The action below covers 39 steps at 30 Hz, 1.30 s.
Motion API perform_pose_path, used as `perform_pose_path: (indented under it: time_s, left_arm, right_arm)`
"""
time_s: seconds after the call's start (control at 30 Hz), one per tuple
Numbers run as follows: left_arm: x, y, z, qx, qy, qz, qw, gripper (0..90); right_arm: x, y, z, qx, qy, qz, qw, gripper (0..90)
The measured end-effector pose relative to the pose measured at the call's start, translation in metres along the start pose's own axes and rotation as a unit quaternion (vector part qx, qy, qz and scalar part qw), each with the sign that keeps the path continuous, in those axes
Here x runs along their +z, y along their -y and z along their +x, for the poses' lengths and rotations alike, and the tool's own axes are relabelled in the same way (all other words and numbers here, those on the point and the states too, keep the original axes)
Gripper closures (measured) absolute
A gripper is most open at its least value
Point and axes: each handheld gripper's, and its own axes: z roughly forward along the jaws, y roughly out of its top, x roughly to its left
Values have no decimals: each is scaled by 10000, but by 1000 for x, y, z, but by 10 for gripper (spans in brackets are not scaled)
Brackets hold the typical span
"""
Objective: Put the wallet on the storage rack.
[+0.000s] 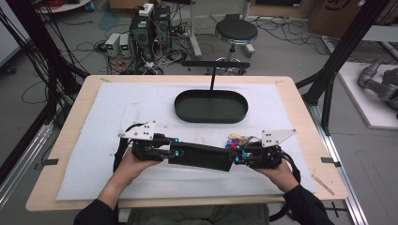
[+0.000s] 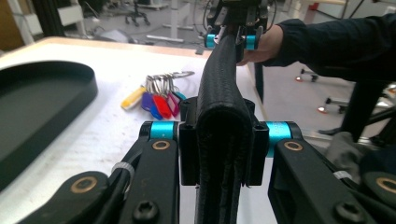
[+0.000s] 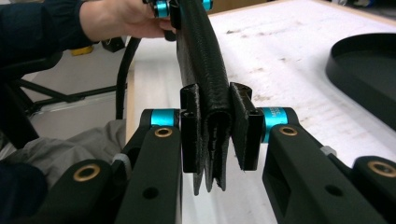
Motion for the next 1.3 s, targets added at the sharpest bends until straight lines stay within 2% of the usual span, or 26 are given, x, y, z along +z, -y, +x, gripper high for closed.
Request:
perform_pose_path:
  time_s: [0.03, 0.1, 0.13, 0.17, 0.2, 0.23, 0.27, 0.3, 0.37, 0.4, 0.47, 0.53, 0.6, 0.63, 0.67, 0.77, 0.8, 0.87, 0.97, 1.07, 1.3]
  left_arm:
    - [1, -1, -1, 31, -28, -10, 10000, 735]
    - [4, -3, -2, 104, -81, -70, 9999, 736]
    - [5, -4, -2, 134, -125, -89, 9998, 736]
    - [5, -6, -2, 192, -262, -110, 9994, 736]
    - [5, -6, -2, 192, -262, -110, 9994, 736]
    - [5, -7, 0, 200, -350, -132, 9991, 736]
    - [4, -7, 2, 195, -421, -160, 9988, 737]
    - [4, -8, 3, 182, -478, -187, 9985, 737]
    - [3, -10, 5, 185, -658, -226, 9974, 736]
    - [2, -10, 7, 178, -745, -246, 9968, 736]
    - [1, -12, 10, 158, -909, -273, 9954, 737]
    - [0, -14, 11, 166, -1022, -329, 9941, 736]
    - [1, -16, 14, 136, -1147, -338, 9927, 736]
    - [1, -17, 15, 135, -1193, -323, 9922, 736]
    - [2, -19, 17, 177, -1266, -301, 9913, 736]
    - [5, -23, 22, 191, -1425, -386, 9889, 737]
    - [7, -24, 24, 183, -1495, -423, 9877, 737]
    - [10, -26, 28, 218, -1620, -455, 9855, 737]
    - [16, -29, 36, 238, -1753, -474, 9831, 736]
    - [24, -30, 45, 183, -1881, -534, 9805, 736]
    - [35, -32, 65, 164, -2087, -575, 9761, 736]
  right_arm:
    - [-2, 0, -1, 38, 123, -88, 9999, 716]
    - [-4, 0, -1, 31, 161, -136, 9998, 703]
    - [-7, 0, -1, 13, 291, -207, 9994, 652]
    - [-11, 0, -3, 73, 486, -355, 9982, 593]
    - [-11, 0, -3, 73, 486, -355, 9982, 593]
    - [-14, 0, -3, 102, 596, -387, 9974, 548]
    - [-21, 1, -5, 195, 965, -557, 9936, 502]
    - [-24, 1, -7, 196, 1062, -609, 9923, 502]
    - [-31, 4, -9, 244, 1385, -699, 9876, 475]
    - [-31, 4, -9, 244, 1385, -699, 9876, 475]
    - [-38, 7, -12, 338, 1756, -700, 9814, 450]
    - [-43, 9, -16, 422, 1990, -705, 9765, 429]
    - [-49, 11, -18, 529, 2304, -725, 9689, 416]
    - [-53, 12, -19, 594, 2605, -723, 9609, 410]
    - [-53, 12, -19, 594, 2605, -723, 9609, 410]
    - [-61, 16, -23, 798, 3015, -698, 9476, 406]
    - [-61, 16, -23, 798, 3015, -698, 9476, 406]
    - [-64, 19, -24, 815, 3122, -700, 9439, 406]
    - [-68, 22, -27, 868, 3215, -724, 9402, 406]
    - [-69, 23, -27, 898, 3263, -724, 9382, 406]
    - [-71, 24, -28, 906, 3286, -735, 9373, 406]
